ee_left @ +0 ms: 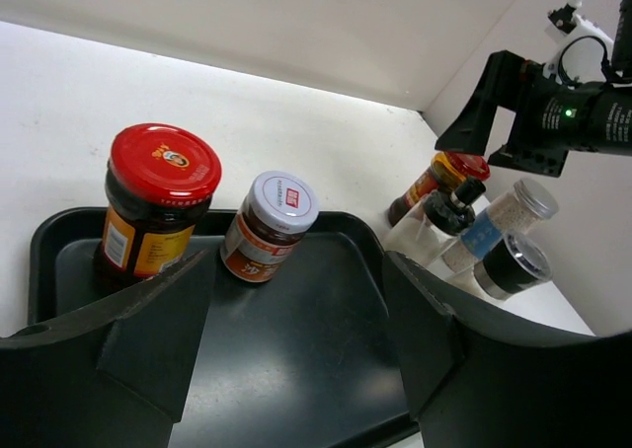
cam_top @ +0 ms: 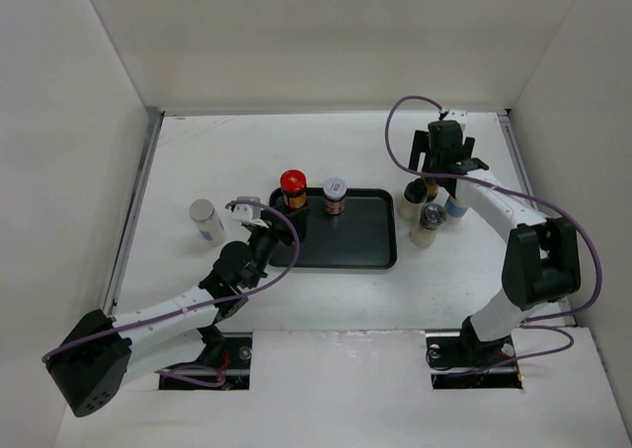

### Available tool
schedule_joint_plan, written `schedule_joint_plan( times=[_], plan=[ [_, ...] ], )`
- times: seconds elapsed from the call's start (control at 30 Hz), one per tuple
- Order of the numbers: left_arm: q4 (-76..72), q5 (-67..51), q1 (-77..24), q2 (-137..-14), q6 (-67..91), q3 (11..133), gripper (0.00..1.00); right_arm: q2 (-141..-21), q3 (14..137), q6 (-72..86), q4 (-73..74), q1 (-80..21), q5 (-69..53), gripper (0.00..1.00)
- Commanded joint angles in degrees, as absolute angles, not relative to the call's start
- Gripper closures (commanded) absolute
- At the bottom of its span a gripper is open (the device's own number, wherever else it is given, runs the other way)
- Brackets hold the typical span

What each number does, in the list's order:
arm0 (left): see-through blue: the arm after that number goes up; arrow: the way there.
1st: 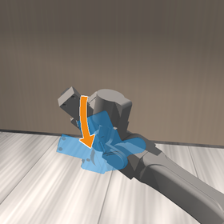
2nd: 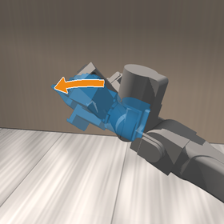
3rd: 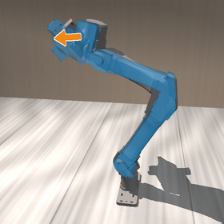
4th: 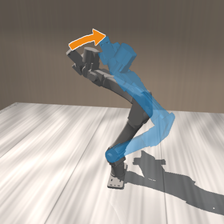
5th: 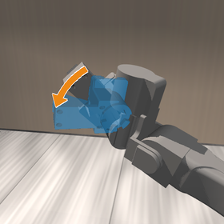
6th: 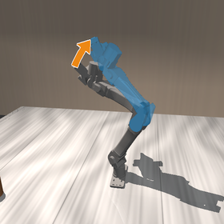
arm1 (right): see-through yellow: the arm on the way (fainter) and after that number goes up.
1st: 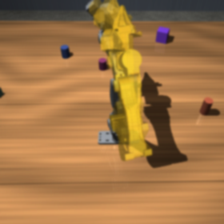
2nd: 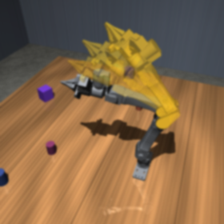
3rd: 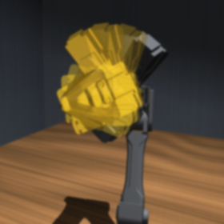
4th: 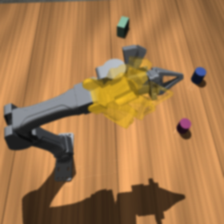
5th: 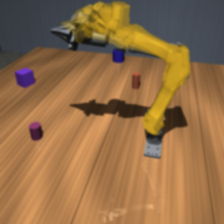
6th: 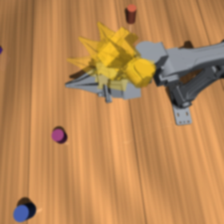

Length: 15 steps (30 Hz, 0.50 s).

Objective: Organize the condiment bottles

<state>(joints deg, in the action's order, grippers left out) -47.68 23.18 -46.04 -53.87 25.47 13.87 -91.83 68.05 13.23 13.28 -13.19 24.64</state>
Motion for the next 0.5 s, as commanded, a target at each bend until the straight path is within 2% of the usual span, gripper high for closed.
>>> schedule_joint_plan(
  times=[0.0,0.33,0.47],
  plan=[
    [-49.7,22.3,-44.9,-53.6,27.1,13.4,0.32,-93.4,71.5,12.7,14.4,-13.1,21.6,0.00],
    [-49.4,22.2,-43.2,-54.5,27.7,13.4,0.30,-97.0,72.8,12.9,15.9,-12.6,20.5,0.00],
    [-49.0,21.7,-42.8,-53.6,28.1,13.2,0.29,-97.1,72.6,13.4,15.8,-12.0,20.6,0.08]
  ],
)
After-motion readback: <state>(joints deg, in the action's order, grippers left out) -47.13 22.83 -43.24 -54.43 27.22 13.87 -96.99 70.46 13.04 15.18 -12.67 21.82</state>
